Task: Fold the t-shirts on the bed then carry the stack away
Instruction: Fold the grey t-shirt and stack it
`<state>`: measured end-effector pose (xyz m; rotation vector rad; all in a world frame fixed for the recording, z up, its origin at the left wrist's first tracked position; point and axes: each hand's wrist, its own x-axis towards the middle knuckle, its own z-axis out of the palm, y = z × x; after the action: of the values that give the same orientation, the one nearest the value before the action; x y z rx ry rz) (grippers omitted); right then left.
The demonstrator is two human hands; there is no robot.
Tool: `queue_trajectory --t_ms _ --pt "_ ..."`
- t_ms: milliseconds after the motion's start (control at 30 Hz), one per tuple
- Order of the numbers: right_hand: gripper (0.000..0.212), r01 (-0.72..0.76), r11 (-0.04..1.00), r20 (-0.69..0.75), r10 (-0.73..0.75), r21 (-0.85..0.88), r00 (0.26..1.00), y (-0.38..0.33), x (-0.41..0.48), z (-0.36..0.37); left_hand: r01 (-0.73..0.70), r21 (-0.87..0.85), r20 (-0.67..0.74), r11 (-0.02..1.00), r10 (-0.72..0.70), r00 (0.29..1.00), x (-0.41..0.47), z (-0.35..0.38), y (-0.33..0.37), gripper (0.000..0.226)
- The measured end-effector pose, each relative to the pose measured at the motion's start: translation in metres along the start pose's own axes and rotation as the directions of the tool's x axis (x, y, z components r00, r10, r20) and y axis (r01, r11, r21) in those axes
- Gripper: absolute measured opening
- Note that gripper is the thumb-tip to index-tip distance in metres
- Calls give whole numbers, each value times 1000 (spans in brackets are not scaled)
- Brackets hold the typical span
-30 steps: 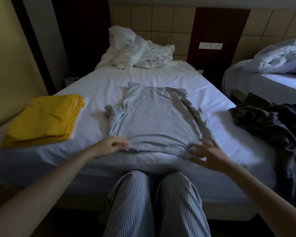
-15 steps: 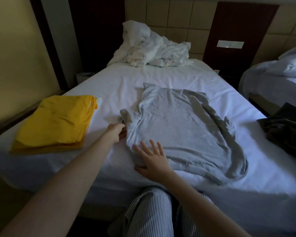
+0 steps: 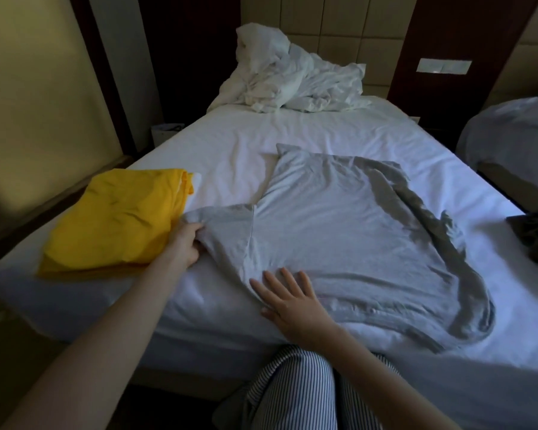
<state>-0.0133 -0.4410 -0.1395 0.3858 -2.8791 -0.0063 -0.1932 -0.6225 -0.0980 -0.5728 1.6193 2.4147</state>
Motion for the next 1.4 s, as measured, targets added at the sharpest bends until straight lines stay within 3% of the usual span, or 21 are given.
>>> queue_trajectory --t_ms 133,267,367,433,533,600,700,767,833,933,1067,1200,1300,1400 --pt "50 49 995 85 -42 -89 995 -6 -7 2 60 52 18 997 -61 998 0 -13 1 10" --pt "48 -13 1000 112 15 -19 994 -14 -6 -9 70 65 43 995 -73 996 -9 -4 9 15" --pt "47 -36 999 141 40 -32 989 -16 -6 -8 -62 2 54 998 62 997 -18 15 25 12" --pt "58 -38 998 167 46 -51 985 -20 -10 -2 -166 6 238 986 160 958 -38 39 32 8" --pt "71 -11 996 142 23 -83 990 -26 -21 7 -238 178 665 955 62 744 -74 74 38 10" --pt "70 5 996 125 6 -85 992 -27 -23 7 -446 315 728 838 89 680 -79 85 35 16" --pt "71 10 995 115 1 -95 993 -25 -23 8 -720 501 667 480 315 675 -63 88 13 21" --pt "72 17 995 106 -6 -98 994 -24 -24 11 -762 615 708 202 283 647 -52 85 -16 25" --pt "73 26 994 99 -15 -102 995 -24 -24 12 -754 653 756 -65 117 644 -42 84 -48 40" --pt "74 32 993 94 -22 -110 995 -23 -26 12 -659 684 692 -312 -5 721 -39 91 -72 49" --pt "75 90 989 42 -86 -116 995 -18 -27 13 -633 658 689 -407 -14 725 -47 91 -77 49" --pt "63 223 971 -77 -230 -87 970 14 -38 7 -692 537 783 -483 -21 622 -56 85 -80 46" --pt "46 172 984 -226 -177 -41 958 53 -51 -7 -766 452 824 -456 -114 555 -62 87 -83 49" --pt "42 13 1000 -305 -15 -7 952 101 -65 -21 -821 469 844 -327 -107 525 -75 103 -87 50"
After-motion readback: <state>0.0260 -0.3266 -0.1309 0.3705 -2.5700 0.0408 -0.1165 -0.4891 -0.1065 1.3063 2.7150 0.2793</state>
